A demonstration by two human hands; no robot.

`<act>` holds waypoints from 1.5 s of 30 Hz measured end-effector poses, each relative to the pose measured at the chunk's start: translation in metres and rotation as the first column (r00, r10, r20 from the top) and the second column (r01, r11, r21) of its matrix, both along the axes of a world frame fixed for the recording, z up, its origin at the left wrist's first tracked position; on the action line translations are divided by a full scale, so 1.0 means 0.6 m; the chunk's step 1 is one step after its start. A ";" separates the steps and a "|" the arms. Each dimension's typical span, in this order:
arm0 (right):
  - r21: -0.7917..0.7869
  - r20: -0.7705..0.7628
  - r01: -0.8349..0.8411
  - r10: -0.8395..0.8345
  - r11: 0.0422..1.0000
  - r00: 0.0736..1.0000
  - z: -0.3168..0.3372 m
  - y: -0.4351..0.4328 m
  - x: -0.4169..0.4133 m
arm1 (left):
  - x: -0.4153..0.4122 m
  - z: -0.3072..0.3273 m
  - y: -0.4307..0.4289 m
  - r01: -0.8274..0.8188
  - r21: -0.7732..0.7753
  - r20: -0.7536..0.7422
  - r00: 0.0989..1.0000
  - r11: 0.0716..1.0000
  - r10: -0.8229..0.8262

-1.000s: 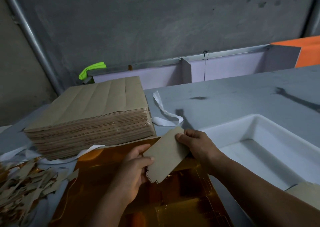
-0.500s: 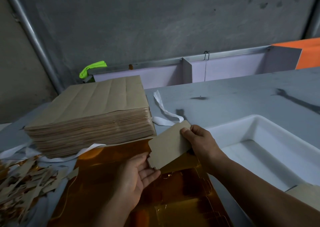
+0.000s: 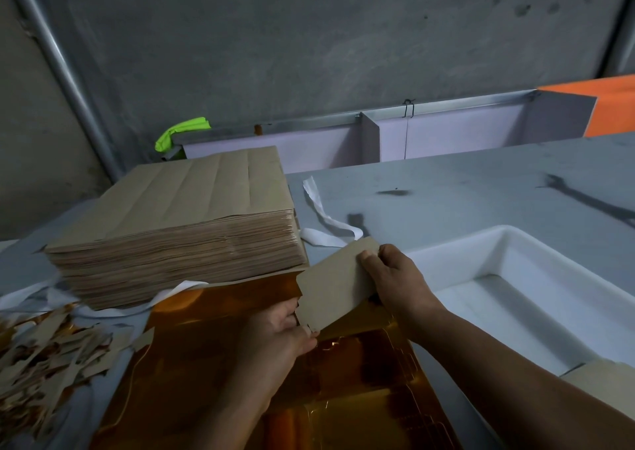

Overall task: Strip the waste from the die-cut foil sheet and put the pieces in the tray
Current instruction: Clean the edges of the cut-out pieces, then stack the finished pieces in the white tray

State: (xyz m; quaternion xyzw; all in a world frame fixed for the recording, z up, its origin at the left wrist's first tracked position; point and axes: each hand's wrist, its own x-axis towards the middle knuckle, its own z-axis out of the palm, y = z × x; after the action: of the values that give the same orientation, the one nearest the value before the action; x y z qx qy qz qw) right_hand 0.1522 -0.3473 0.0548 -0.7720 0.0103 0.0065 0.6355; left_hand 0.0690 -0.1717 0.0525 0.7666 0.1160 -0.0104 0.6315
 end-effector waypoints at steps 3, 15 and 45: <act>-0.020 -0.009 -0.008 0.008 1.000 1.000 -0.002 -0.001 0.001 | 0.001 -0.001 -0.001 0.000 0.024 0.003 1.000 1.000 0.000; -0.002 -0.012 -0.010 0.010 1.000 1.000 0.002 -0.001 0.002 | 0.007 -0.002 0.007 -0.015 -0.166 -0.074 0.997 0.986 0.003; 0.000 -0.102 -0.190 0.189 0.982 0.977 0.016 -0.001 -0.010 | 0.086 0.030 0.029 0.079 -0.280 -0.214 0.966 0.957 -0.142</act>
State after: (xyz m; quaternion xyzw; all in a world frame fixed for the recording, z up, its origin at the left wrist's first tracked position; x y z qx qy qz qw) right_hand 0.1463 -0.3481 0.0646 -0.7713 -0.0310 0.1064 0.6267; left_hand 0.1206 -0.1546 0.0704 0.6725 0.1430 -0.1509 0.7103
